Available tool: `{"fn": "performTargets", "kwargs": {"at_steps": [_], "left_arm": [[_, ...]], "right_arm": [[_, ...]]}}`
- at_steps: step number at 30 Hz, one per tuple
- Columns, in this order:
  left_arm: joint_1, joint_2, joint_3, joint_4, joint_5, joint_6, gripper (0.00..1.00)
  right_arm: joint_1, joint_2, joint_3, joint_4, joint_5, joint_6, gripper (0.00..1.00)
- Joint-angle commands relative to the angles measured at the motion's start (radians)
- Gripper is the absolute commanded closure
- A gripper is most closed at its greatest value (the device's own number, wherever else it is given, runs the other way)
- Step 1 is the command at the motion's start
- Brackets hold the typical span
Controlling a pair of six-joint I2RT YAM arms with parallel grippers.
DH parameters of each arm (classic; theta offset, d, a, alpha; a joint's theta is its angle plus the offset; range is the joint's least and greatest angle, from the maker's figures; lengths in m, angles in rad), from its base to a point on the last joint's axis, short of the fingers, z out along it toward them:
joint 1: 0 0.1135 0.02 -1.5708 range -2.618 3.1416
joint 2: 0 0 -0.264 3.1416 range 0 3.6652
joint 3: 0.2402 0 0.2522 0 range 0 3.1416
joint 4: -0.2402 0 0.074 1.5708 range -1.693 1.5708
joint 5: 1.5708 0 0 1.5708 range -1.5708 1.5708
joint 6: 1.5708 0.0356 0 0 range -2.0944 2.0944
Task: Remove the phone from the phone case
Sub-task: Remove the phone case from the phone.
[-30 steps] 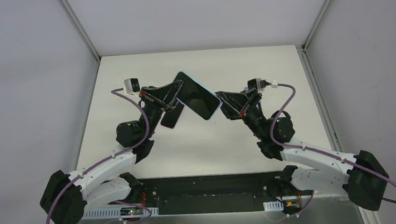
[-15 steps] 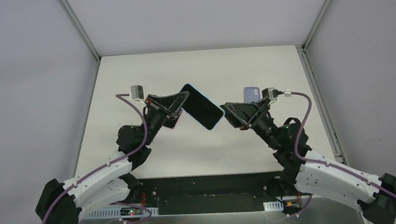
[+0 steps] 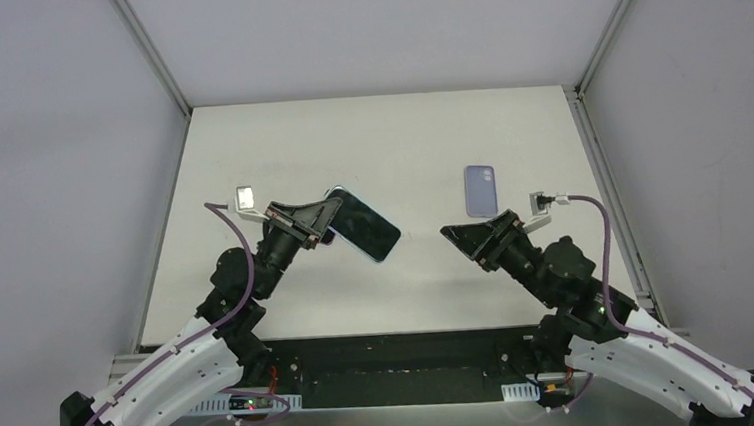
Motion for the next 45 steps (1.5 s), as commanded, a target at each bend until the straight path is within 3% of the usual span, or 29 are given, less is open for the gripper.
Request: {"fn": "performTargets", "kwargs": {"at_steps": [1,4,9,20,24,27,45], "left_arm": [[0.0,-0.021,0.067,-0.157,-0.051,0.006,1.0],[0.001,-0.006,0.054,-0.158,-0.065,-0.015,1.0],[0.0,0.012,0.058,-0.149,-0.084,-0.014,1.0],[0.0,0.029,0.051,-0.069,-0.049,-0.001,1.0],[0.0,0.042,0.052,-0.026,-0.026,-0.01,1.0],[0.001,0.051,0.055,0.0,-0.012,-0.008,1.0],[-0.001,0.05,0.054,0.056,0.02,-0.019,1.0]], "right_arm": [[0.008,0.05,0.059,-0.277,0.077,-0.063,0.36],[0.012,0.079,0.029,-0.223,-0.009,-0.049,0.35],[0.036,0.087,-0.071,0.034,-0.158,-0.018,0.36],[0.117,0.222,-0.117,0.292,-0.172,0.033,0.36],[0.128,0.22,-0.175,0.379,-0.092,0.033,0.36],[0.131,0.211,-0.196,0.407,-0.056,0.182,0.37],[0.183,0.346,-0.117,0.465,-0.097,0.223,0.42]]}}
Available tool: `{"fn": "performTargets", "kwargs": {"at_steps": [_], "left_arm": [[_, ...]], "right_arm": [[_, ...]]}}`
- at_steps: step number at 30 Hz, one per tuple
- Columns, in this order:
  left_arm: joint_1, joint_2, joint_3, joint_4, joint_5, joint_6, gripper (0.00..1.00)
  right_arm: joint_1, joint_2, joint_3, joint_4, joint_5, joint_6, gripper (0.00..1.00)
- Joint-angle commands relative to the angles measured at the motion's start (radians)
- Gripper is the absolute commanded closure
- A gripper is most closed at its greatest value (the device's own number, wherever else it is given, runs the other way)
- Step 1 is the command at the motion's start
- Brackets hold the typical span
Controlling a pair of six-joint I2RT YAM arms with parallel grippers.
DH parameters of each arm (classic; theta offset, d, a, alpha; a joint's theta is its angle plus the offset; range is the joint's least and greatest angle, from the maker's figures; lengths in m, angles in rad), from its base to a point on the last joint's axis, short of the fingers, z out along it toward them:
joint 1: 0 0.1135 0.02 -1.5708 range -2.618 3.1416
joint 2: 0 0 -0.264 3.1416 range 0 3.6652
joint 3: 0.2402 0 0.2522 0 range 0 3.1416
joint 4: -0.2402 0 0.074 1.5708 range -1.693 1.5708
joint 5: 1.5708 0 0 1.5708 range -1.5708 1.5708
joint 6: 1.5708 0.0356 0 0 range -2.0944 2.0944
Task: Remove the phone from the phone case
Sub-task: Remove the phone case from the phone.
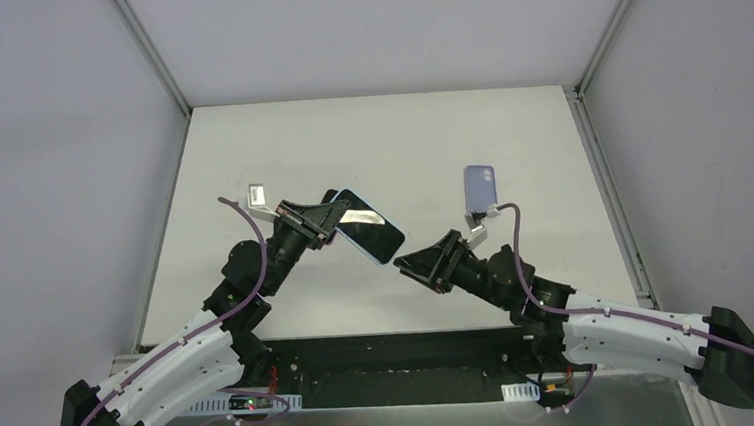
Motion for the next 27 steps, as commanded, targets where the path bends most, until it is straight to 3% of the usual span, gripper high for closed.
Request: {"fn": "performTargets", "kwargs": {"at_steps": [1,18,23,27], "left_arm": [[-0.001,-0.012,0.038,0.136,0.022,-0.03,1.0],[-0.001,-0.027,0.033,0.139,0.015,-0.025,1.0],[-0.001,-0.026,0.032,0.139,0.013,-0.024,1.0],[-0.001,-0.026,0.033,0.14,0.017,-0.027,1.0]], "right_arm": [[0.024,0.004,0.068,0.071,0.003,0.003,0.43],[0.053,0.026,0.09,0.047,0.002,-0.012,0.52],[0.067,0.024,0.081,0.048,0.015,-0.016,0.62],[0.069,0.031,0.091,0.044,0.015,-0.02,0.64]]}}
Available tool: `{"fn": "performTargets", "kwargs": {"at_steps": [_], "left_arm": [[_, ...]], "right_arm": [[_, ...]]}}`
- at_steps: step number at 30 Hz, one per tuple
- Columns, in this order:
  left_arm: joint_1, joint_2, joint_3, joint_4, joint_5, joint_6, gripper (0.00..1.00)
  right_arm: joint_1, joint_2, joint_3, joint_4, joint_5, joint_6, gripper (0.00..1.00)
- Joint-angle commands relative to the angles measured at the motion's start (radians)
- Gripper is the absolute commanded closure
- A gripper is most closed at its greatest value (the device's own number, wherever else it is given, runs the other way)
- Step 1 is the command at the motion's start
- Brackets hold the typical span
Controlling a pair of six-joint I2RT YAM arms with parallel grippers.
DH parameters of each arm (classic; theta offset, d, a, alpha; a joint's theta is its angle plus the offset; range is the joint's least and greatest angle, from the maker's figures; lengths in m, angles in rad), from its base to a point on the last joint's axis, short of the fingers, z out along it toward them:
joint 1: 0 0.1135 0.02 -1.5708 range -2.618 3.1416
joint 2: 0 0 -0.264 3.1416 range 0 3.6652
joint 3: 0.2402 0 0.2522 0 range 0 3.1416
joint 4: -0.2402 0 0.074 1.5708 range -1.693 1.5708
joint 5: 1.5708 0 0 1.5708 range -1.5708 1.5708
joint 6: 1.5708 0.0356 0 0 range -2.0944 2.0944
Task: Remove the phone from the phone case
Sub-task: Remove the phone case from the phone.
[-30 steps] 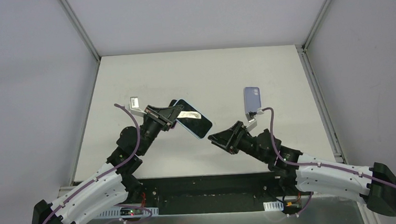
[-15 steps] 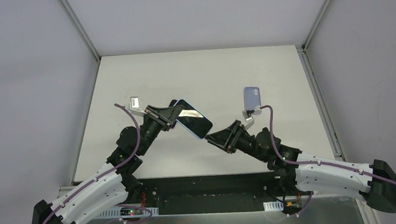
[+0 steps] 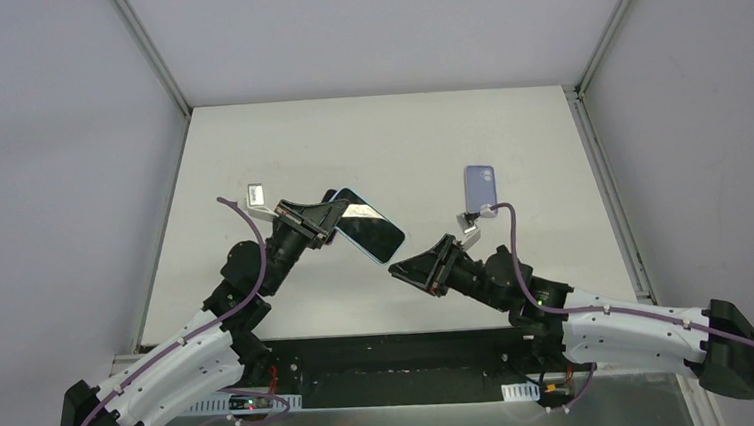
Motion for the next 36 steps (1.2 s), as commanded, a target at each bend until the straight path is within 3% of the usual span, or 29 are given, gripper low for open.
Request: {"fn": "performTargets", "kwargs": {"at_steps": [1,9,36], "left_arm": [[-0.002,-0.024,0.033,0.128,0.016,-0.024,1.0],[-0.004,-0.023,0.035,0.128,0.02,-0.023,1.0],[-0.038,-0.01,0.075,0.129,0.048,-0.02,1.0]], "right_arm": [[0.006,0.004,0.043,0.035,0.017,-0.015,0.64],[0.007,0.018,0.058,0.044,0.03,-0.001,0.6],[0.007,0.052,0.043,0.046,0.116,0.078,0.63]]}}
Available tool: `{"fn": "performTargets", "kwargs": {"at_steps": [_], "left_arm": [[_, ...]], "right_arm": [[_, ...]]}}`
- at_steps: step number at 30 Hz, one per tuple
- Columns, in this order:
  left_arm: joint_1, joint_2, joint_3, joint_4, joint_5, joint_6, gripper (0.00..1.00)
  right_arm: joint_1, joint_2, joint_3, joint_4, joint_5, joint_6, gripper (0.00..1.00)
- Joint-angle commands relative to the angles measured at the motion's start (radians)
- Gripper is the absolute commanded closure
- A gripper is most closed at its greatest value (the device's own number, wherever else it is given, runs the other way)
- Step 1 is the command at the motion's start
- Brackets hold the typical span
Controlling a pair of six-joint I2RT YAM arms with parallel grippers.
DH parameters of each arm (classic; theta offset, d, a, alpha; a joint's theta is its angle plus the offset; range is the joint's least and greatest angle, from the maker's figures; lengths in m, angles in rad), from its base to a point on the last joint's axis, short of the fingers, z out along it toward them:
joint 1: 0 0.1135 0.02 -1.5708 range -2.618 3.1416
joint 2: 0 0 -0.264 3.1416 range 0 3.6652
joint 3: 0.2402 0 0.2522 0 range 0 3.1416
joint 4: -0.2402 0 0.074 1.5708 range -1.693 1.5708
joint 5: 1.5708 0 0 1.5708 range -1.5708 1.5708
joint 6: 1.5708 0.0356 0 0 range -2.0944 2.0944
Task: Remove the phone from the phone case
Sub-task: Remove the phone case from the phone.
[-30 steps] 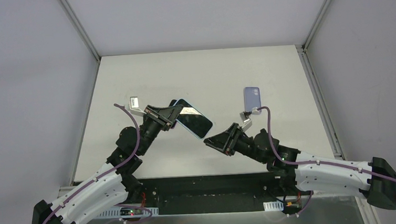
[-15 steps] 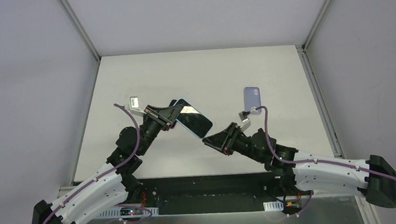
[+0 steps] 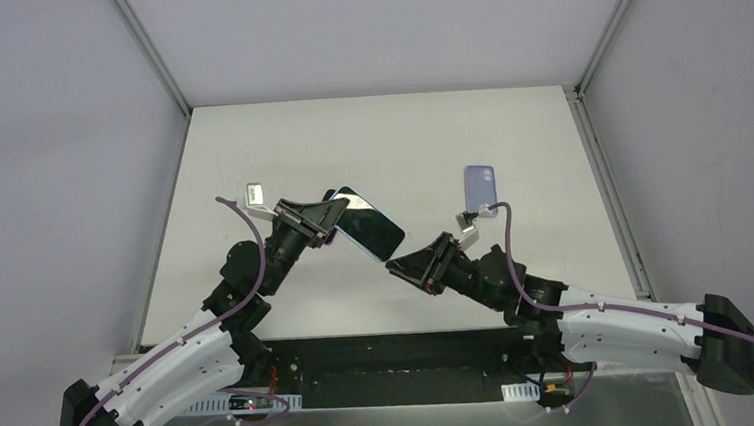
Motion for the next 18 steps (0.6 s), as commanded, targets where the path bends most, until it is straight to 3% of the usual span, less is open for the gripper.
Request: {"fn": "performTargets", "kwargs": {"at_steps": [1,18], "left_arm": [[-0.034,-0.012,0.074,0.126,0.044,-0.02,1.0],[-0.076,-0.04,0.064,0.13,0.011,0.006,1.0]], "right_arm": [[0.002,0.008,0.023,0.047,0.071,0.045,0.63],[0.002,0.04,0.03,0.065,0.072,0.079,0.64]]}}
